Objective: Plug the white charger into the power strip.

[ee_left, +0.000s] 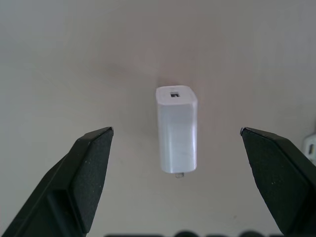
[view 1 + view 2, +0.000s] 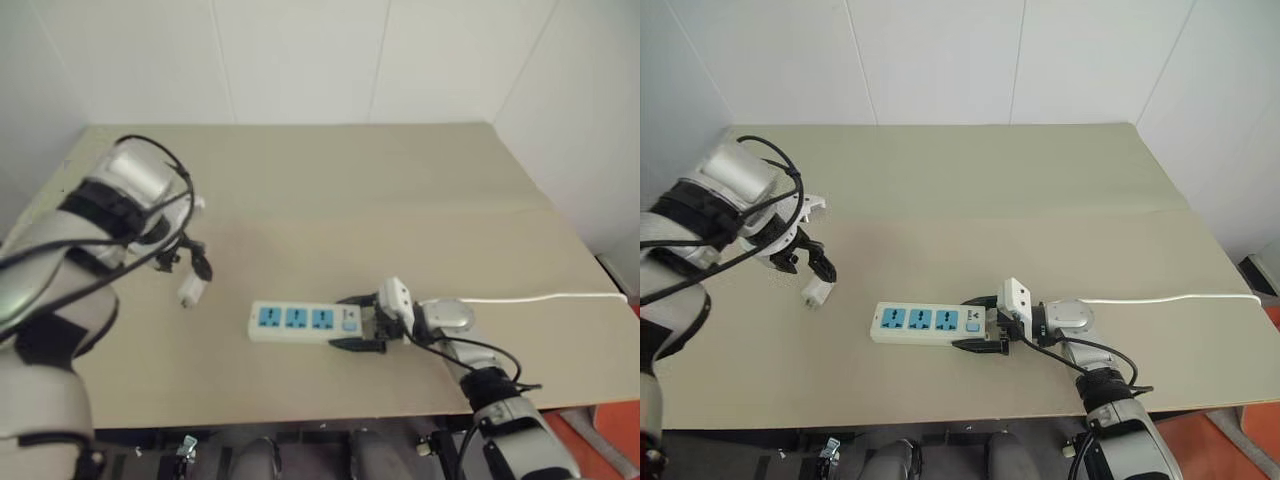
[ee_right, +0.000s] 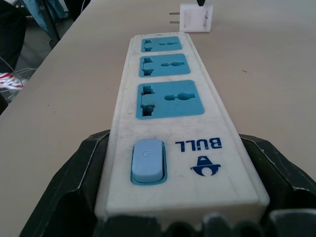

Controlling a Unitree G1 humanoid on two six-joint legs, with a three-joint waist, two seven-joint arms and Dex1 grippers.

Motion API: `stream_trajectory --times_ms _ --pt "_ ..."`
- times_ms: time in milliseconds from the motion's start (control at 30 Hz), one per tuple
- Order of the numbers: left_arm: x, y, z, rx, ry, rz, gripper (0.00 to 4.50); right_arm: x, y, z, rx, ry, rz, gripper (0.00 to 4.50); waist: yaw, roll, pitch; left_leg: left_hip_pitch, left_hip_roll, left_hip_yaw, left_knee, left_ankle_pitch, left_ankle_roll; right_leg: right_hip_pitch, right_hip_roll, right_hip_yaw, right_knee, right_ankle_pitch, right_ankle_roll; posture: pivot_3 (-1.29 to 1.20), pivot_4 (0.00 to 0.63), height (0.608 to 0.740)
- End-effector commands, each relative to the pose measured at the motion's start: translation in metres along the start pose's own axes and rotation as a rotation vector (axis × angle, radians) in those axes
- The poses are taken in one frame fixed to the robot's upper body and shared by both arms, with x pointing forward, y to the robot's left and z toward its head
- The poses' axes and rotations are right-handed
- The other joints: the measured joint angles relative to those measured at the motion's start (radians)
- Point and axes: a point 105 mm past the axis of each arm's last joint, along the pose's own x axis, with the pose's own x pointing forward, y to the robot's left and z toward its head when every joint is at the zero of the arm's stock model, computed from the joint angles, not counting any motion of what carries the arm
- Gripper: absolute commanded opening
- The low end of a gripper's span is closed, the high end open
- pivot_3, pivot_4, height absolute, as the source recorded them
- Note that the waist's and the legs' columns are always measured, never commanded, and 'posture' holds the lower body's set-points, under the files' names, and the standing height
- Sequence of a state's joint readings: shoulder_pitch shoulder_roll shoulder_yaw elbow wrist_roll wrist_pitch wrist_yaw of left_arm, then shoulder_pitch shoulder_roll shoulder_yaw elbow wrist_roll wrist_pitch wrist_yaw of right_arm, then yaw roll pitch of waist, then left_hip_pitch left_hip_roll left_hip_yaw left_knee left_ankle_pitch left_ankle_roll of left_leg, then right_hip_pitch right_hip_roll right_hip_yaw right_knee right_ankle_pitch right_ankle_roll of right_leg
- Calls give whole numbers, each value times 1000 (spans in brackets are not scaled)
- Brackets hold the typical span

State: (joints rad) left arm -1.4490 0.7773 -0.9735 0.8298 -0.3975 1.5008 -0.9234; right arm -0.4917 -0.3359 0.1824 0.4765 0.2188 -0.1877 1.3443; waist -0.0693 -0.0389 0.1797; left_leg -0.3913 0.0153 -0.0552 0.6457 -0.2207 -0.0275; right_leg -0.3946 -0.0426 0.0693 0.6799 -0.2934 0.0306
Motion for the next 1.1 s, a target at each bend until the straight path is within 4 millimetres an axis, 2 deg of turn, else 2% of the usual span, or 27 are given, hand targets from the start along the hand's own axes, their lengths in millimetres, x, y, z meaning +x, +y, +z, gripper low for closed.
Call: stream_trajectory --times_ms 33,400,800,900,1100 --pt "-5 4 11 3 -46 9 4500 3 8 -8 32 26 26 3455 0 0 0 0 0 0 0 0 0 0 0 0 0 0 0 0 150 740" --pt "17 -3 13 9 -18 -15 4500 3 9 -5 38 21 4 3455 -1 0 0 -1 0 0 0 0 0 0 0 0 0 0 0 0 150 740" --pt "28 -4 10 -5 -6 -28 4500 1 10 -6 47 21 -12 3455 0 0 0 -1 0 0 0 0 0 0 0 0 0 0 0 0 150 740" --pt "30 -4 10 -7 -11 -24 3890 1 11 -5 50 21 -15 3455 -1 0 0 -1 0 0 0 0 0 0 0 0 0 0 0 0 150 740" --pt "30 -5 11 -5 -11 -30 2012 0 10 -7 52 30 -31 3455 0 0 0 -1 0 0 0 0 0 0 0 0 0 0 0 0 150 740"
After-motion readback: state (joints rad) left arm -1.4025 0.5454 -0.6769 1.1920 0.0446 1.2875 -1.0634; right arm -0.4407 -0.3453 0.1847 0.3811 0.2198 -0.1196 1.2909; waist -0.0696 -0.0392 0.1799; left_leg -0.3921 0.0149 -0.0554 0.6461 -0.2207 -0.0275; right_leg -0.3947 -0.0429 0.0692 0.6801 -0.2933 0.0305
